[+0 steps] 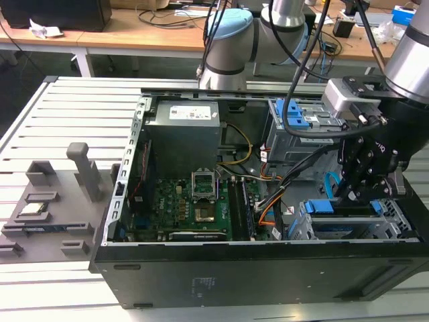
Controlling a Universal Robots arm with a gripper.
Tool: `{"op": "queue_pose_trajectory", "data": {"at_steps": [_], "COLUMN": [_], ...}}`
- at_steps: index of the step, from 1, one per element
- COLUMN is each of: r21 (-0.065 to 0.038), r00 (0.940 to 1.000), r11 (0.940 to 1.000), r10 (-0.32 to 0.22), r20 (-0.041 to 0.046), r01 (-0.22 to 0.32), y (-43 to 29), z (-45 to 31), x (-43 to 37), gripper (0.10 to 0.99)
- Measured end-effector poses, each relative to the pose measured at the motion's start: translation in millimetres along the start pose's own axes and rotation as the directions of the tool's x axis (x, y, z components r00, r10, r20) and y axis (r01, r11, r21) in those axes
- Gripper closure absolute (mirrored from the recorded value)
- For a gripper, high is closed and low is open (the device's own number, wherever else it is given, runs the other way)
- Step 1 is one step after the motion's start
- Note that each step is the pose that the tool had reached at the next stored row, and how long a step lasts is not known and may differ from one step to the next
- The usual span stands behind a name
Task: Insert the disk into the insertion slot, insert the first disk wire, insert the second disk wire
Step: 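Insert the second disk wire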
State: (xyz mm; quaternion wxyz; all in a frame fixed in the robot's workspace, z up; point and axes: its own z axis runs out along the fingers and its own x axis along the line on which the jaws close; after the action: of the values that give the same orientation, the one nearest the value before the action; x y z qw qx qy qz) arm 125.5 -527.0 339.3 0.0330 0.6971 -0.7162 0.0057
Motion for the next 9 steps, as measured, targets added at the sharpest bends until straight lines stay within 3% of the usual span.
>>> {"op": "queue_pose_trajectory", "data": {"at_steps": [1,3,5,6,9], "r21": [0.000,0.000,0.000,0.000,0.000], "r00": [1.0000,1.0000,1.0000,1.0000,1.0000], "r11": [1.0000,1.0000,1.0000,1.0000,1.0000], "r10": [0.000,0.000,0.000,0.000,0.000], "r20": [-0.0002,-0.0004,-0.0003,-0.0004,-0.0005], "r01": [0.000,0.000,0.000,0.000,0.000], "y": [0.1,0.8,1.1,1.3,1.5], "z": [-3.8,-20.9,-27.2,-32.2,-37.9], "x": [0.2,-1.4,-1.4,-1.2,-0.9], "gripper": [0.851,0.851,0.867,0.980,0.980]}}
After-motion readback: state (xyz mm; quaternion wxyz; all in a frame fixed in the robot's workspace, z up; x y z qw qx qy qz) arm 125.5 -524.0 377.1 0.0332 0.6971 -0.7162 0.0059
